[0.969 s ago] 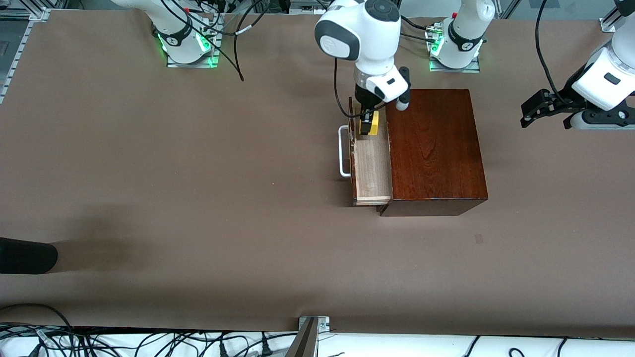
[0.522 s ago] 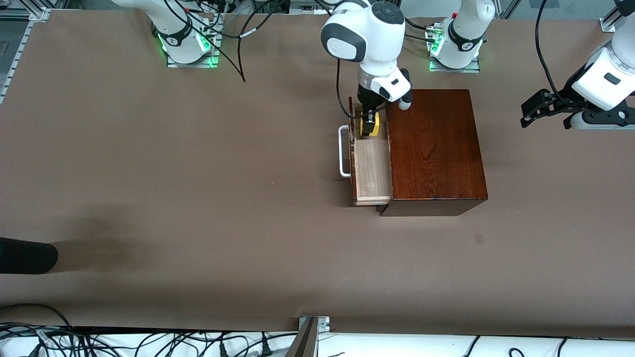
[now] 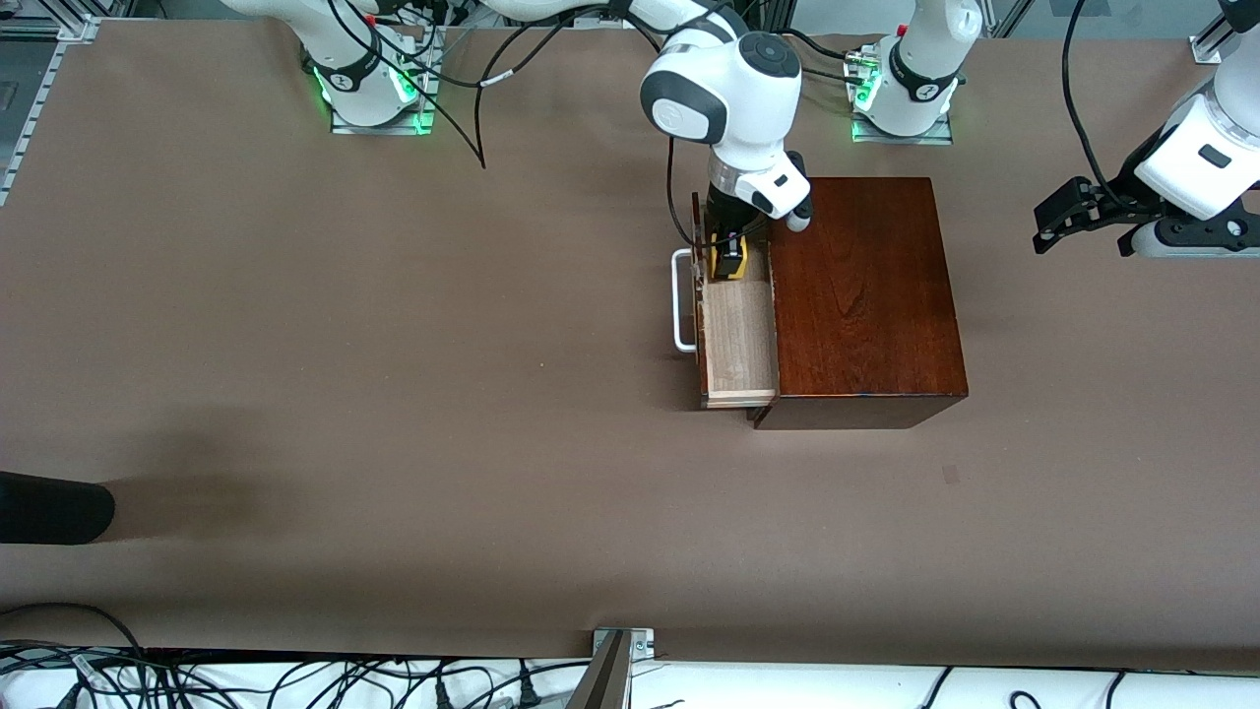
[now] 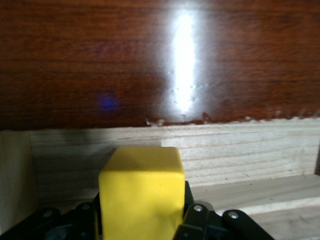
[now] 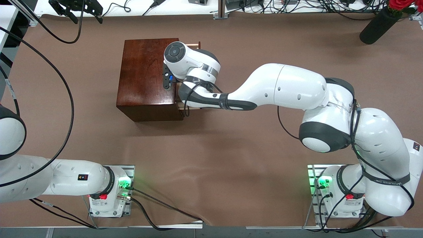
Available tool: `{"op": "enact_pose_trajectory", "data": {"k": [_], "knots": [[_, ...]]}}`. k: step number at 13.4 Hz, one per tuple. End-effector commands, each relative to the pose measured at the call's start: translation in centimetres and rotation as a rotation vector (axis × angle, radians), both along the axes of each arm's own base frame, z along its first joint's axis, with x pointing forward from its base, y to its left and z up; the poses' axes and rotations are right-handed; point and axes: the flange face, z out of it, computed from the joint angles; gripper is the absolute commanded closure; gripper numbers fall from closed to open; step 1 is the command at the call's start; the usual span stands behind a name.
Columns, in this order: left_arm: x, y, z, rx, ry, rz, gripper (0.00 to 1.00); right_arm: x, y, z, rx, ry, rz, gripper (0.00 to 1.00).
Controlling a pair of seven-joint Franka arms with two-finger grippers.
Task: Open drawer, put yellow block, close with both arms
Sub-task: 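Lower the cube into the drawer and open the right gripper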
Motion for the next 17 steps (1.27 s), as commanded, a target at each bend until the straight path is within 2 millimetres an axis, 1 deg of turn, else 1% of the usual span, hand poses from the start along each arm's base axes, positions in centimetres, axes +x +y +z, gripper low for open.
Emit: {"op": "enact_pose_trajectory", "data": {"k": [1, 3, 5, 7, 8, 9, 11, 12, 15, 16, 17], "knots": [[0.1, -0.1, 0.5, 0.007, -0.005, 0.003, 0.0, 0.2, 0.4, -0.4, -0.006, -0.019, 0.018, 1.0], [0.1, -0.2, 0.5, 0.005, -0.005, 0.003, 0.0, 0.3, 0.5, -1.3, 0.002, -0.02, 0.018, 1.0], [0.1, -0.1, 0.5, 0.007, -0.005, 0.003, 0.0, 0.2, 0.6, -1.8, 0.006, -0.02, 0.012, 1.0], [0.1, -0.1, 0.5, 0.007, -0.005, 0.003, 0.0, 0.2, 0.6, -1.6, 0.007, -0.021, 0.011, 1.0], [0.1, -0.1, 0.5, 0.007, -0.005, 0.003, 0.0, 0.3, 0.6, -1.5, 0.01, -0.023, 0.019, 0.11], [0.1, -0.1, 0.5, 0.007, -0.005, 0.003, 0.0, 0.6, 0.6, -1.3, 0.022, -0.027, 0.015, 0.0], [0.1, -0.1, 0.5, 0.007, -0.005, 0.003, 0.0, 0.7, 0.6, -0.7, 0.031, -0.028, 0.005, 0.0], [0.1, -0.2, 0.5, 0.005, -0.005, 0.003, 0.0, 0.5, 0.7, 0.0, 0.035, -0.025, 0.005, 0.0], [0.1, -0.1, 0.5, 0.007, -0.005, 0.003, 0.0, 0.3, 0.1, 6.3, 0.092, -0.016, -0.023, 0.0], [0.1, -0.1, 0.5, 0.007, -0.005, 0.003, 0.0, 0.5, -0.5, 8.7, 0.109, -0.013, -0.04, 0.0], [0.1, -0.2, 0.4, 0.002, -0.005, 0.003, 0.0, 0.9, -1.4, 11.7, 0.126, -0.025, -0.053, 0.0]]}}
